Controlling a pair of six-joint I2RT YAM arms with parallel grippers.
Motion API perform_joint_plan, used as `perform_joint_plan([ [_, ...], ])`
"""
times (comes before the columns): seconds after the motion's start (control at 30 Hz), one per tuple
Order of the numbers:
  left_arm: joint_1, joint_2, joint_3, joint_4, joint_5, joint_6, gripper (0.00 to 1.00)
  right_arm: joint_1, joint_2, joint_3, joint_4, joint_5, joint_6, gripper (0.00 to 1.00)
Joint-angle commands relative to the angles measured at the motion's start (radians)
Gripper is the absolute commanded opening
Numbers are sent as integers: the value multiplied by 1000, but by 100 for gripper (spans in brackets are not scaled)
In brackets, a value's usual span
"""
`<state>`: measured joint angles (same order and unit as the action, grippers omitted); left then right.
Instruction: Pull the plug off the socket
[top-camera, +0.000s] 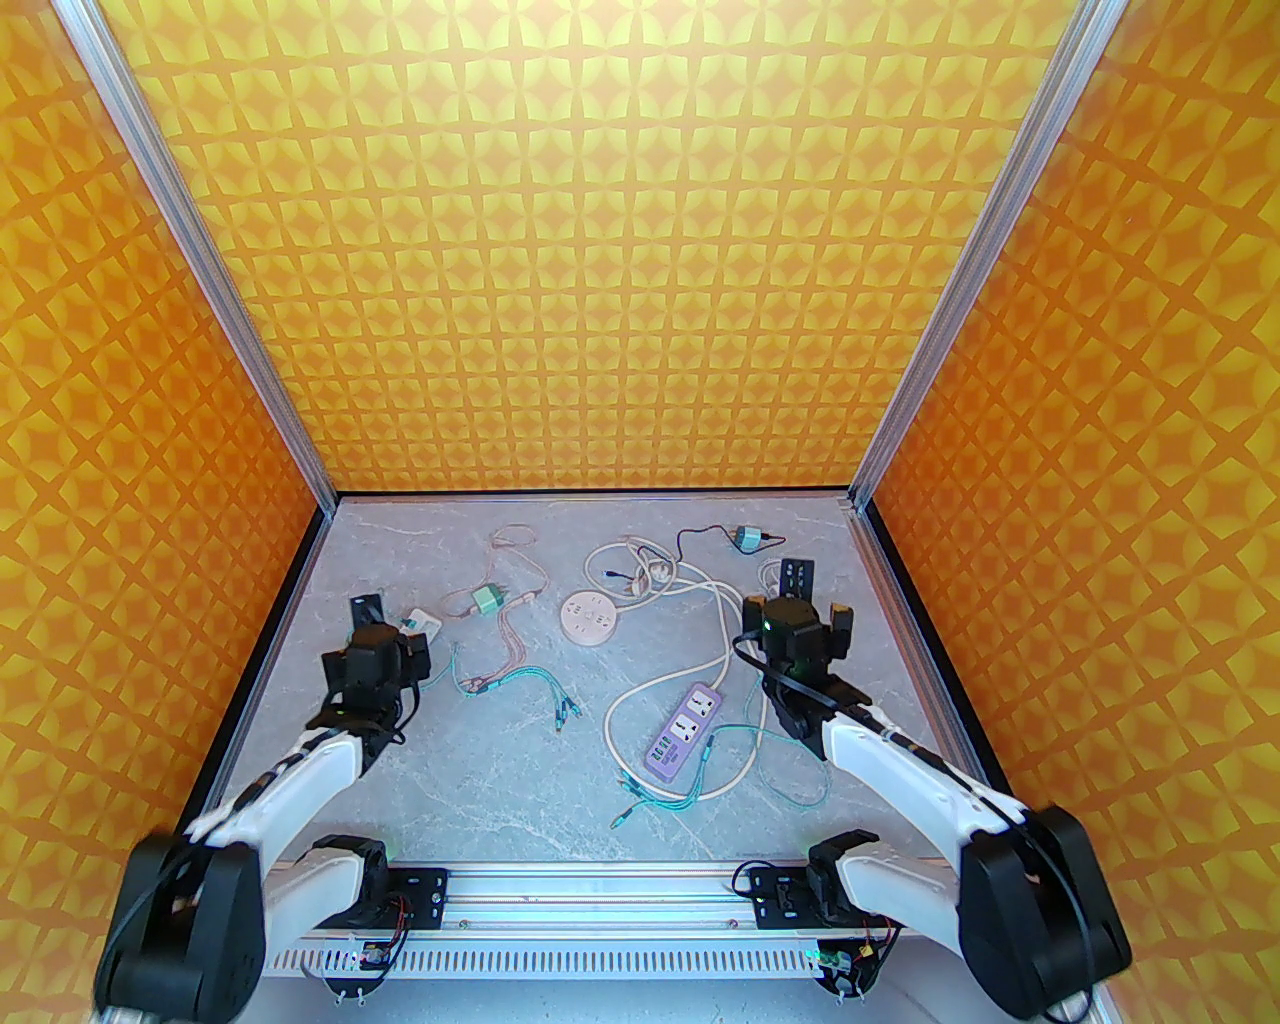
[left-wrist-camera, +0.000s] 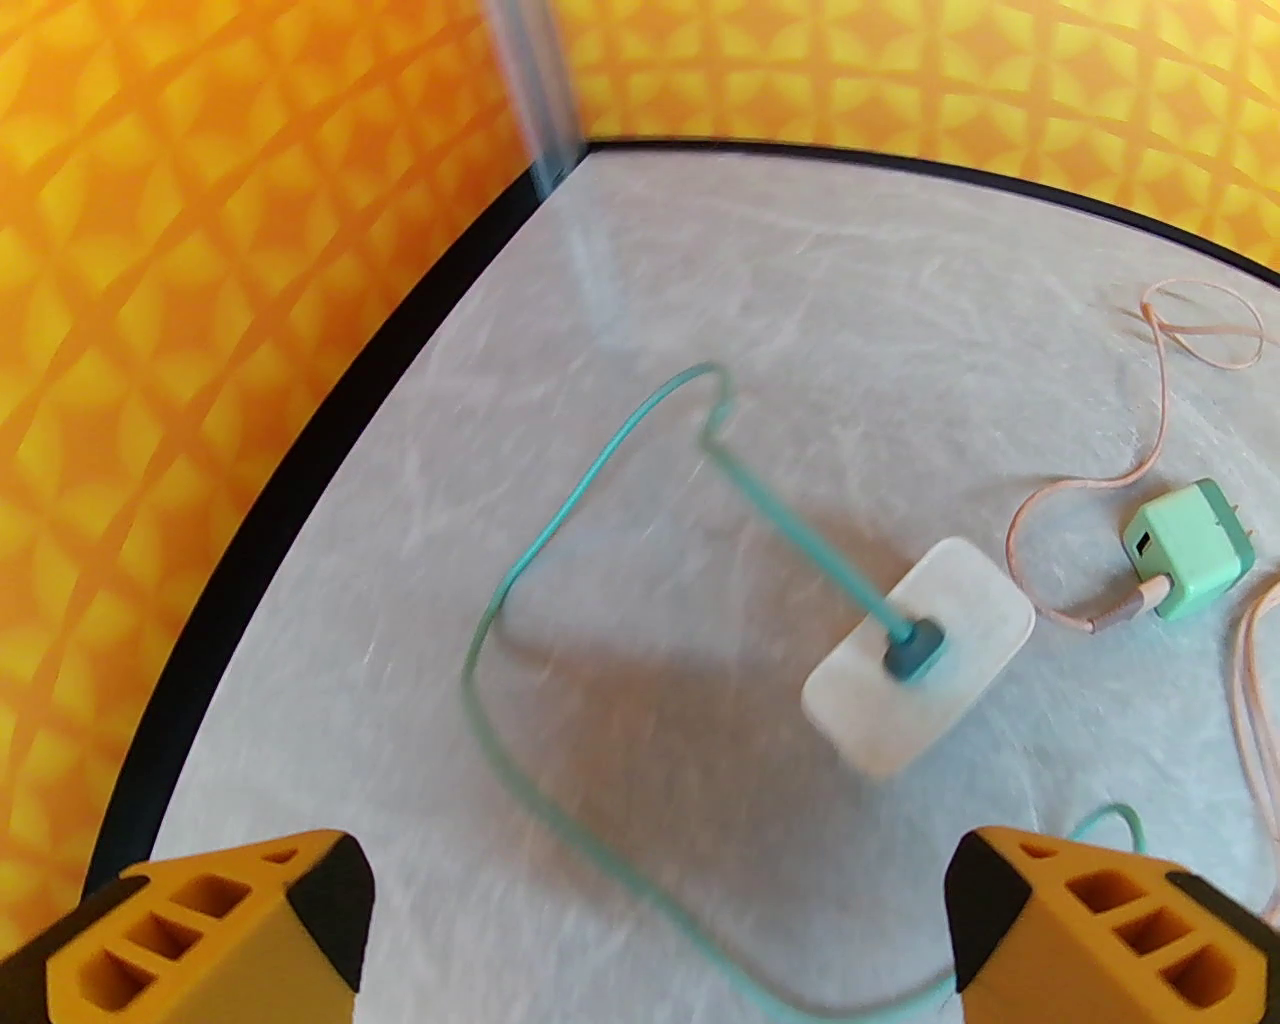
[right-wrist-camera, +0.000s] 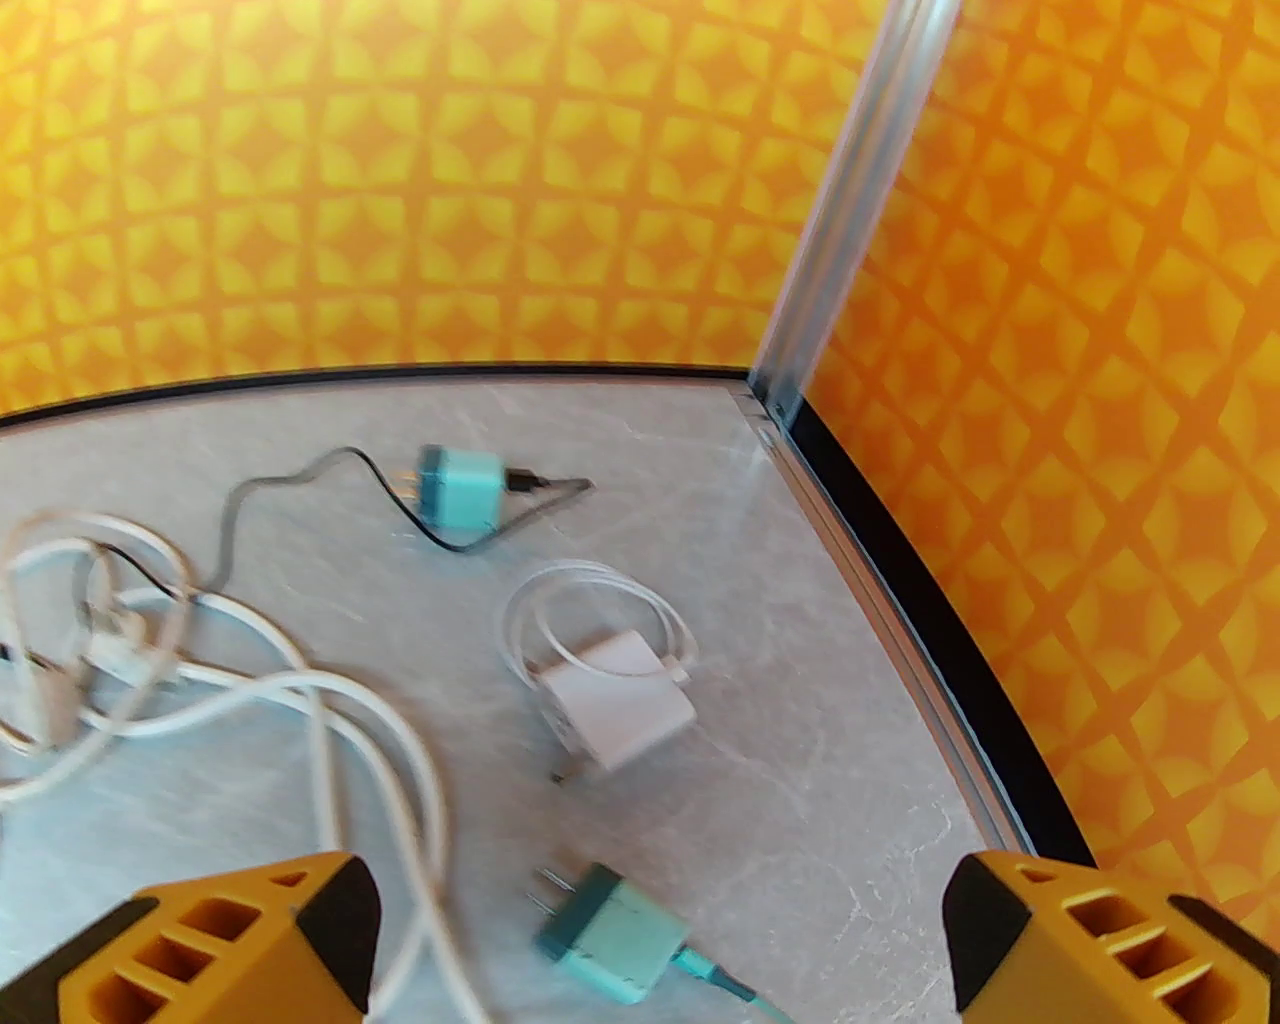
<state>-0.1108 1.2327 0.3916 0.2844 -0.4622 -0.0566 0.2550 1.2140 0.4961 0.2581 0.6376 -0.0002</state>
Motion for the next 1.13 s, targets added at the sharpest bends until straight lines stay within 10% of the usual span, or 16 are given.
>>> perform_joint_plan([
  [0.0,6,117,-2,359,43,146,99,-32,47,-86,255,-73,-51,99],
  [0.23,37,246,-52,638,173,132,99,-137,99,-157,477,-285,21,98],
  [0.4,85,340,-90,807,229,105,99,-162,363,-270,989,-401,-12,99],
  [0.53,96,326,-40,683,212,73,99,-161,278,-134,595,-340,35,99],
  [1.1,100,321,-36,670,213,69,99,-154,302,-105,580,-435,-20,99],
])
